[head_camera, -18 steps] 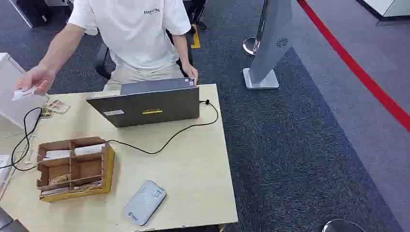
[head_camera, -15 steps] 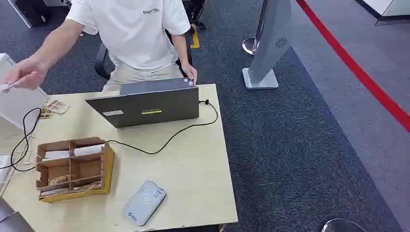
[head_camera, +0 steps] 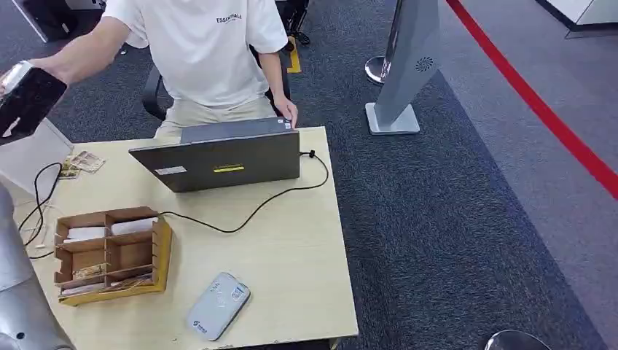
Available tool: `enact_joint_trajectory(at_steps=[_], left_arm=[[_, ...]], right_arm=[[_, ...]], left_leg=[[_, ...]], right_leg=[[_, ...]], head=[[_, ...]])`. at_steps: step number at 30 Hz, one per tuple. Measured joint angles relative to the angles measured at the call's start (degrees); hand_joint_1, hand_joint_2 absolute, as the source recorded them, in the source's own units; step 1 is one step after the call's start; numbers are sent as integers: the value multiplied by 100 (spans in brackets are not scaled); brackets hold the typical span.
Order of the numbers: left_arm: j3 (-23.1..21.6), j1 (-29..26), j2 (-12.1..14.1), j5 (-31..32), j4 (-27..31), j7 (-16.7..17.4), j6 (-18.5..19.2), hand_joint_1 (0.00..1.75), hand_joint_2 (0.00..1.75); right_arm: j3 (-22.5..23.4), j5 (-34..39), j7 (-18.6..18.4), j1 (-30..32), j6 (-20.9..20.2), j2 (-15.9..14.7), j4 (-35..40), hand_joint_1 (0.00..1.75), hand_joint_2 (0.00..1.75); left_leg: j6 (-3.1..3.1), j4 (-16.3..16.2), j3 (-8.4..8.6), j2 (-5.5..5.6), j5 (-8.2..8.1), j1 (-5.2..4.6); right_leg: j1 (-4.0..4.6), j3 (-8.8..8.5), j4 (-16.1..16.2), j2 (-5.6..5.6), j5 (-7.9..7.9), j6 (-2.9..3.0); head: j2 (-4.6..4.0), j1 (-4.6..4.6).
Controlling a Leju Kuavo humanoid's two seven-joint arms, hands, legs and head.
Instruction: Pass the card to the sensor for recognition and then transmit it.
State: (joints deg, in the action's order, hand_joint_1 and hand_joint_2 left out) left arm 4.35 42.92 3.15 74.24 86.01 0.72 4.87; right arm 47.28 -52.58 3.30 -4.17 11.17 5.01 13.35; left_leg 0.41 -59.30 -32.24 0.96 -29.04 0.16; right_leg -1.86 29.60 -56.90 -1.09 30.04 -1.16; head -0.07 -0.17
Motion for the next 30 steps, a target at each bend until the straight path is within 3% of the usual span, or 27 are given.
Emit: enact_joint_trajectory(at_steps=[3, 4, 5, 10, 30], left_arm=[[-308, 202, 92, 380, -206, 233, 105, 7, 175], [-407, 262, 116, 504, -267, 311, 136, 103, 175], [-525, 327, 155, 651, -337, 404, 177, 175, 175], [-882, 491, 262, 1069, -570, 719, 338, 175, 175], [-1027, 554, 295, 1085, -837, 669, 276, 175, 175]], right_arm=[[64, -101, -33, -15, -2, 15, 0, 0, 175], [79, -147, -46, -20, -2, 26, 0, 0, 175], [92, -192, -61, -21, -11, 31, -2, 0, 175], [140, -427, -127, -33, -85, 61, 0, 0, 175], [221, -706, -241, -40, -85, 107, 4, 0, 175]], left_leg=[[0, 0, 0, 0, 0, 0], [0, 0, 0, 0, 0, 0], [1, 0, 0, 1, 1, 0], [2, 0, 0, 0, 2, 0], [1, 0, -1, 0, 2, 0]], right_leg=[[0, 0, 0, 0, 0, 0], [0, 0, 0, 0, 0, 0], [0, -1, -1, 1, -1, 0], [0, -1, -2, 0, -2, 2], [0, -1, -3, 1, -2, 2]], head=[[0, 0], [0, -2], [0, 0], [0, -2], [2, 0]])
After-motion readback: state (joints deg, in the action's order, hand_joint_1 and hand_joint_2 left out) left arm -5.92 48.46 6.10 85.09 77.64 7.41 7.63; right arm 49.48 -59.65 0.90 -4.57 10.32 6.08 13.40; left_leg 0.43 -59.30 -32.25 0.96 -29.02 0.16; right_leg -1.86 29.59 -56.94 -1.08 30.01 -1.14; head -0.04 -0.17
